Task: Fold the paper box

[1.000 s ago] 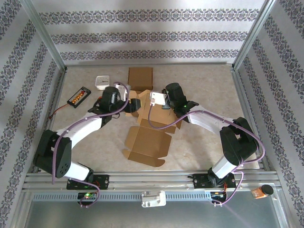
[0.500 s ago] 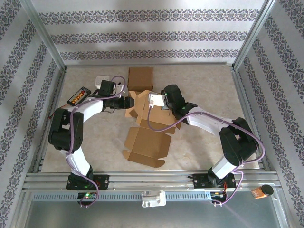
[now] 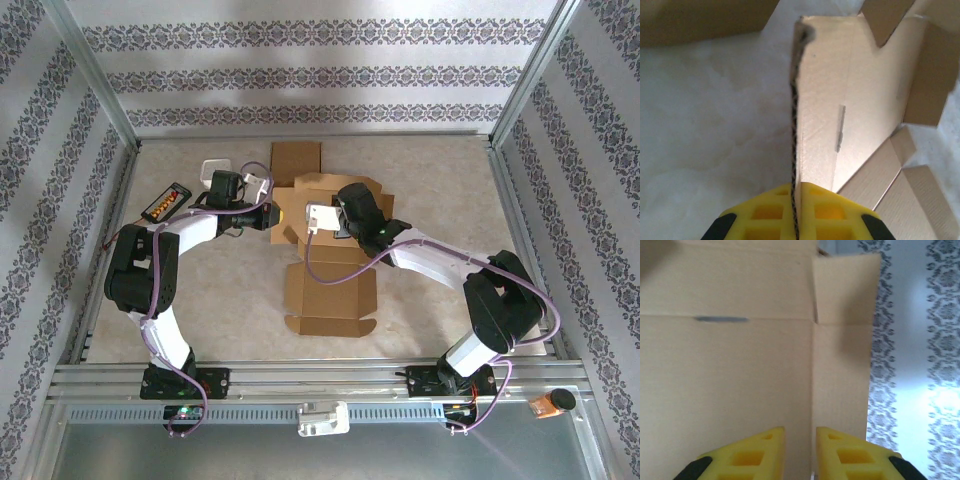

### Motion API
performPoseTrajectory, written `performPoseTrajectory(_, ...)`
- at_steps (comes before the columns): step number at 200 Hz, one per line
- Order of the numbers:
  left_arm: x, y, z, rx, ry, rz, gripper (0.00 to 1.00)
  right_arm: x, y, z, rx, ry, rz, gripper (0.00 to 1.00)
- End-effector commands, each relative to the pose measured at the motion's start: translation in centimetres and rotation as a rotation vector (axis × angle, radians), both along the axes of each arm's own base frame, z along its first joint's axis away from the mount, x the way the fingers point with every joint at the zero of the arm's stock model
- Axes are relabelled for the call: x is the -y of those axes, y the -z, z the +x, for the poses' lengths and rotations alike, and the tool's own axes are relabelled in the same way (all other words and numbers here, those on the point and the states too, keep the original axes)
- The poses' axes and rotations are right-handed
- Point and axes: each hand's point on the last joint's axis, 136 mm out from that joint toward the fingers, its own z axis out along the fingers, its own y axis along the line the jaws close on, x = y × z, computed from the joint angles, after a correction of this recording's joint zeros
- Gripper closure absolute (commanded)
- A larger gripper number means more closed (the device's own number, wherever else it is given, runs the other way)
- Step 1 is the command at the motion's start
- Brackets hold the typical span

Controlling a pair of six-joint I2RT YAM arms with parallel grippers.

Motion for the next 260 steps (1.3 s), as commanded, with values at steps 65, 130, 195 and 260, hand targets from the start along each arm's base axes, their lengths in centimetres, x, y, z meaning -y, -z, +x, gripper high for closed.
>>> performPoseTrajectory(65, 2.5, -2.6, 2.1, 0.628, 0.266, 0.308, 1.00, 3.6, -14.1, -0.4, -0.782, 0.283, 0.993, 0.14)
performPoseTrajectory(130, 4.5, -4.6, 1.9, 0.837, 0.338, 0.279, 1.00, 8.0, -9.2, 5.9, -1.292, 0.561, 1.315, 0.22)
performPoseTrajectory(195, 4.5, -4.5, 2.8, 0.830, 0.325, 0.289, 1.00, 6.6, -1.8, 1.9, -1.534, 0.606, 1.343, 0.28)
performPoseTrajectory(260, 4.6, -4.5, 3.2, 0.817, 0.312, 0.279, 1.00, 5.0, -1.1, -1.5, -1.644, 0.550, 1.382, 0.18)
